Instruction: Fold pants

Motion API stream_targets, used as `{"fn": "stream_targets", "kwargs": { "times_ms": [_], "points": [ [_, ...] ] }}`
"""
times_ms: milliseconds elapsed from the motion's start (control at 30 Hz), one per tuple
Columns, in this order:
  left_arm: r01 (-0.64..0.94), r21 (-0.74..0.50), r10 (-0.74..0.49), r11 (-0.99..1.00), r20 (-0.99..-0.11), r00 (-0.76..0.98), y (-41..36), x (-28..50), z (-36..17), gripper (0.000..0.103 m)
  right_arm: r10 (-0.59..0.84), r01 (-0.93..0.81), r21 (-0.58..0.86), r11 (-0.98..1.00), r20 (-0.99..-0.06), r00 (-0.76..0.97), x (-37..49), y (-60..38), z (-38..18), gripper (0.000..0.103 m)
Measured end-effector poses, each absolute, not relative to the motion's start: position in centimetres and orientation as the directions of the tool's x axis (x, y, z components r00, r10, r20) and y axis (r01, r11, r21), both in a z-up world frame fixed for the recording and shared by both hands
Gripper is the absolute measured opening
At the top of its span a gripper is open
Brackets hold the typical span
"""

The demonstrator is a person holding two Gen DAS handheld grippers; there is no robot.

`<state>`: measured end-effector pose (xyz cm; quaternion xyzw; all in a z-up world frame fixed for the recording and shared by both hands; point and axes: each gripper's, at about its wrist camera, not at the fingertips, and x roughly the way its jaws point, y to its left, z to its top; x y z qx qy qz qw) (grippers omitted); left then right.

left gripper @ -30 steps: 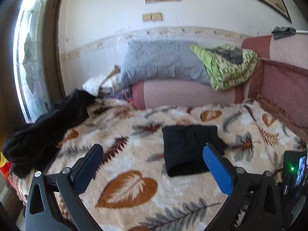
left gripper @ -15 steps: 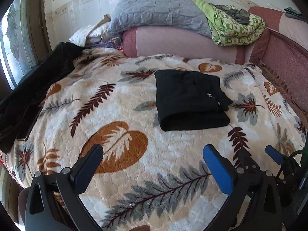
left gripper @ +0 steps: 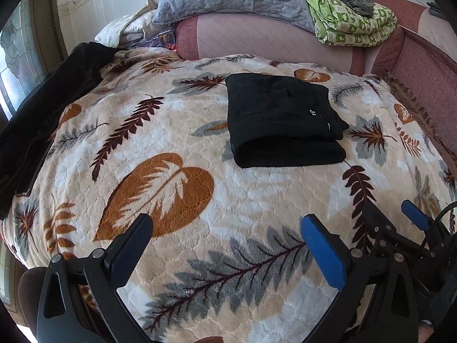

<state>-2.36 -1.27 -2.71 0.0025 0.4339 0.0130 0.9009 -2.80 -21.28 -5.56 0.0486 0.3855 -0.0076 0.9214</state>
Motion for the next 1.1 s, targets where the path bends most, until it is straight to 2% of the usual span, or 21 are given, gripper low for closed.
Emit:
{"fn": "stream_targets", "kwargs": {
  "times_ms": [333, 1100],
  "points": [
    [-0.016, -0.01, 0.001, 1.0, -0.818, 0.576, -1.0, -1.8, -4.0, 0.103, 0.023, 0.046, 0.076, 0.996, -0.721, 0.693, -2.5, -21.4, -6.0, 0.091],
    [-0.015, -0.02, -0.009, 1.0, -0.83, 0.558, -0.9, -1.4, -5.0, 0.103, 0.015, 0.055, 0.073, 0.996, -0.723, 0.691, -2.1, -21.6, -6.2, 0.092]
  ]
}}
